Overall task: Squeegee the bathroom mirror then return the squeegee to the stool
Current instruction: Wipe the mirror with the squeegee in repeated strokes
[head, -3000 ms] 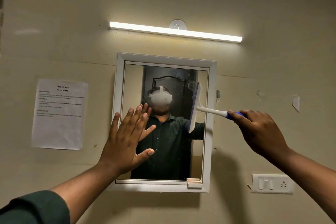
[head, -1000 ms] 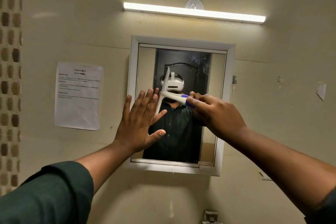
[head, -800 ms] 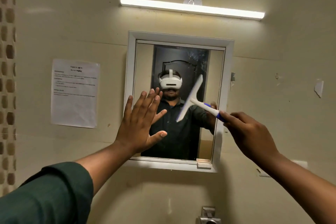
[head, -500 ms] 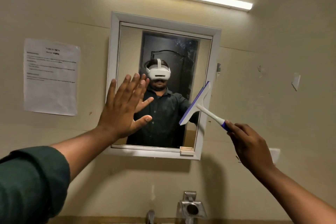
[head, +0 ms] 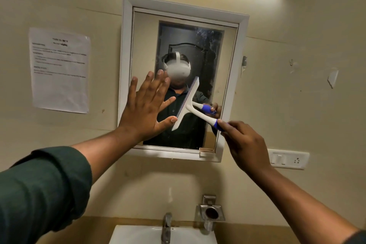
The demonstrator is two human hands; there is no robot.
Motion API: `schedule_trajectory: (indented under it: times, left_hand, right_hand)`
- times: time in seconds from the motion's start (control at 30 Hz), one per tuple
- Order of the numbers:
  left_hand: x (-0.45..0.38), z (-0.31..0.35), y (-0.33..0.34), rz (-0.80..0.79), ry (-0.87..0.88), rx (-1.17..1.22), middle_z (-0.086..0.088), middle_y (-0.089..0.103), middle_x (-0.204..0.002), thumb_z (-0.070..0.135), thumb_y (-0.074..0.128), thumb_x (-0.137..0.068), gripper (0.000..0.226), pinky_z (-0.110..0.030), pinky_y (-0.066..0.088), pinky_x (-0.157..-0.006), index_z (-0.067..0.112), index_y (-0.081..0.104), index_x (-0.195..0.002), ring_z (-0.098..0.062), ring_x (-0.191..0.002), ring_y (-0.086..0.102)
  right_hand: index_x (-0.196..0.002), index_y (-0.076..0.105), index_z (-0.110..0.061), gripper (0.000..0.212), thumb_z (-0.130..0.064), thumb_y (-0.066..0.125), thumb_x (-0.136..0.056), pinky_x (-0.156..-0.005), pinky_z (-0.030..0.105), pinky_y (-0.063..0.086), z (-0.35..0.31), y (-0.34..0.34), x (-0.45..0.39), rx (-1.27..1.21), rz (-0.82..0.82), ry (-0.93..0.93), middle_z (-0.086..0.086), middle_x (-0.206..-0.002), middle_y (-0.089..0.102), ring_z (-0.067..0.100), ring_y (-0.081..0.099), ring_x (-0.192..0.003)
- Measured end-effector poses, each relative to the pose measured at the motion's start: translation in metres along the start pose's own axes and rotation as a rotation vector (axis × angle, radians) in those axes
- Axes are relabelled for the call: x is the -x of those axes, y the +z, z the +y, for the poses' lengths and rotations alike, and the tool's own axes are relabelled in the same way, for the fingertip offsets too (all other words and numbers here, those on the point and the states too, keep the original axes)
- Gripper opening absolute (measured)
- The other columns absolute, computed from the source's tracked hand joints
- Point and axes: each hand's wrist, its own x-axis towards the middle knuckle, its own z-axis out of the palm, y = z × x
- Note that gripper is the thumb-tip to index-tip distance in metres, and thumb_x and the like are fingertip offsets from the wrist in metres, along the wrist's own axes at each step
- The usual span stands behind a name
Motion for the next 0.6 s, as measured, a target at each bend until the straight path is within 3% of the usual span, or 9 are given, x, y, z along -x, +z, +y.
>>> schedule_trajectory:
  times: [0.1, 0.3, 0.4, 0.6]
  left_hand:
    - [0.000, 0.004, 0.002, -0.009, 0.002, -0.011, -0.011, -0.004, -0.182, 0.081, 0.016, -0.101, 0.100, -0.056, -0.015, -0.132, 0.011, 0.012, -0.173, -0.032, -0.168, -0.004]
    - [0.000, 0.010, 0.007, -0.004, -0.012, 0.037, -0.008, -0.009, -0.181, 0.079, 0.019, -0.102, 0.099, -0.059, -0.010, -0.132, 0.012, 0.009, -0.174, -0.030, -0.168, -0.006]
    - [0.002, 0.011, 0.008, -0.027, -0.001, 0.033, -0.011, -0.007, -0.182, 0.080, 0.019, -0.102, 0.099, -0.062, -0.007, -0.132, 0.013, 0.008, -0.174, -0.031, -0.168, -0.005]
    - [0.014, 0.004, 0.010, -0.039, 0.010, -0.006, -0.011, -0.005, -0.182, 0.081, 0.017, -0.101, 0.099, -0.057, -0.017, -0.131, 0.015, 0.011, -0.174, -0.033, -0.168, -0.004]
  right_hand:
    - [-0.148, 0.059, -0.026, 0.053, -0.016, 0.072, -0.098, -0.060, 0.034, 0.052, -0.006, 0.015, 0.018, -0.025, -0.035, 0.061, 0.006, -0.114, 0.068, 0.024, 0.062, -0.086]
    - [-0.147, 0.060, -0.026, 0.052, -0.016, 0.071, -0.096, -0.065, 0.026, 0.045, -0.013, 0.027, 0.046, -0.114, -0.056, 0.219, 0.000, -0.111, 0.066, 0.019, 0.061, -0.086]
    - [-0.145, 0.061, -0.023, 0.052, -0.014, 0.072, -0.095, -0.066, 0.028, 0.045, -0.004, 0.024, 0.062, -0.109, -0.056, 0.237, 0.002, -0.111, 0.066, 0.021, 0.061, -0.087]
    - [-0.145, 0.062, -0.022, 0.051, -0.014, 0.072, -0.095, -0.062, 0.038, 0.053, 0.023, 0.016, 0.098, -0.057, -0.084, 0.272, 0.002, -0.113, 0.067, 0.021, 0.060, -0.086]
